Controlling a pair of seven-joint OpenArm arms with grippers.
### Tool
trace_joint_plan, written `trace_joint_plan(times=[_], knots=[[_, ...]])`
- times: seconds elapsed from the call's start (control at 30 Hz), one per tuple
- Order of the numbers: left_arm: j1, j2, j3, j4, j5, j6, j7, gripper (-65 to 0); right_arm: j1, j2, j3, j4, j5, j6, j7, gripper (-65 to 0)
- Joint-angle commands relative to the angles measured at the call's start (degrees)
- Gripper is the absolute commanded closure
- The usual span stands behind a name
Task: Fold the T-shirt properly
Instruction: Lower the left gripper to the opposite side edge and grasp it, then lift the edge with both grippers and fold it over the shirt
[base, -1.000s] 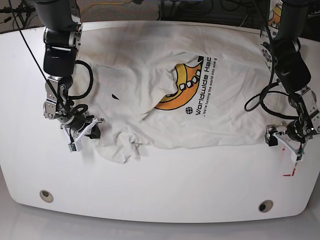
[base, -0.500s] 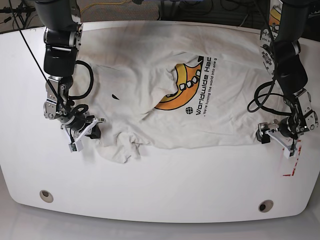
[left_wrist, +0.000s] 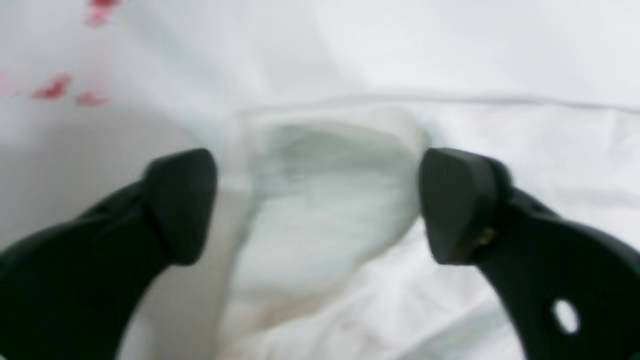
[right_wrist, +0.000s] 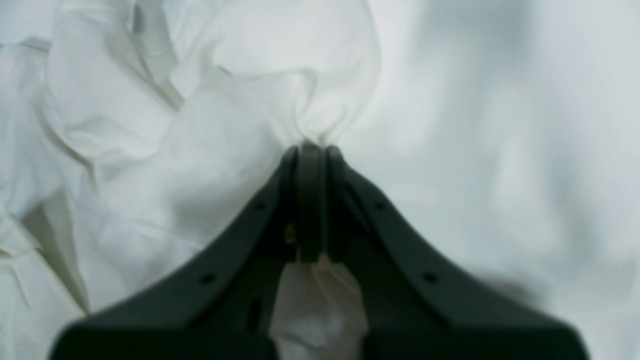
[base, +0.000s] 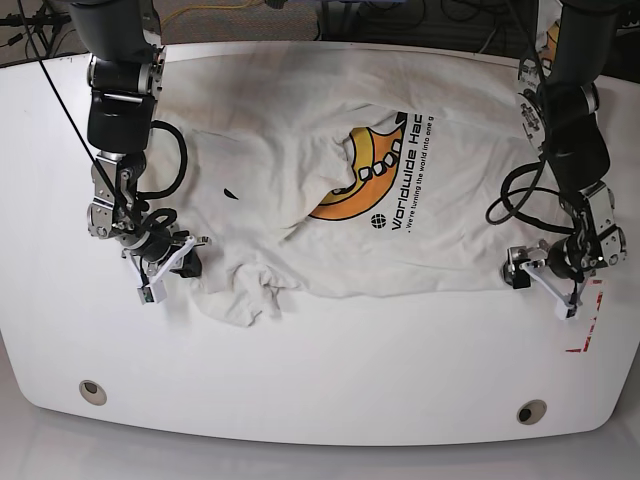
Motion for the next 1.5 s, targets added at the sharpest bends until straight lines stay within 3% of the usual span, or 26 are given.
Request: trace_joint_plan(times=[0.0,0.27,0.5,0.63,0.9,1.1,1.33,1.47], knots=[[-1.2,-0.4,0.4,0.5,-0.6,-0.2,0.4,-50.1,1.0,0.5,0.0,0.5,-0.4,0.1,-0.9,0.0],[-2.3,0.2,4.3,0.6,-0.6,-0.2,0.4,-22.4,0.9,0.5,0.0,0.5,-0.4,0.2,-0.9,0.0],[-2.5,0.2,5.5,0.8,-0.4,-0.2,0.4,-3.2,0.9,0.5,0.0,0.5,-0.4,0.2,-0.9,0.0],[-2.9,0.1,5.5,1.1,-0.4,-0.2,0.4,0.0,0.9,0.5,0.0,0.8,-0.4,0.2,-0.9,0.0],[-2.4,0.1,5.4,9.4,-0.2,-0.2,0.8,-0.3,0.9,0.6,0.0,1.9,-0.4,0.2,-0.9,0.0],[-2.4,-0.8,5.5,14.2,-0.2,-0.5,4.7,-0.4,1.0,0.9,0.0,6.0,-0.4,0.1,-4.0,0.0],[-2.4,-1.2,7.7,16.4,-0.2,-5.5,6.2,-0.4,1.0,0.9,0.1,10.4,-0.4,0.1,-7.1,0.0],[-2.3,-1.3,7.9,16.3,-0.2,-6.3,7.2,-0.4,1.1,0.9,0.1,10.8,-0.4,0.1,-7.4,0.0]])
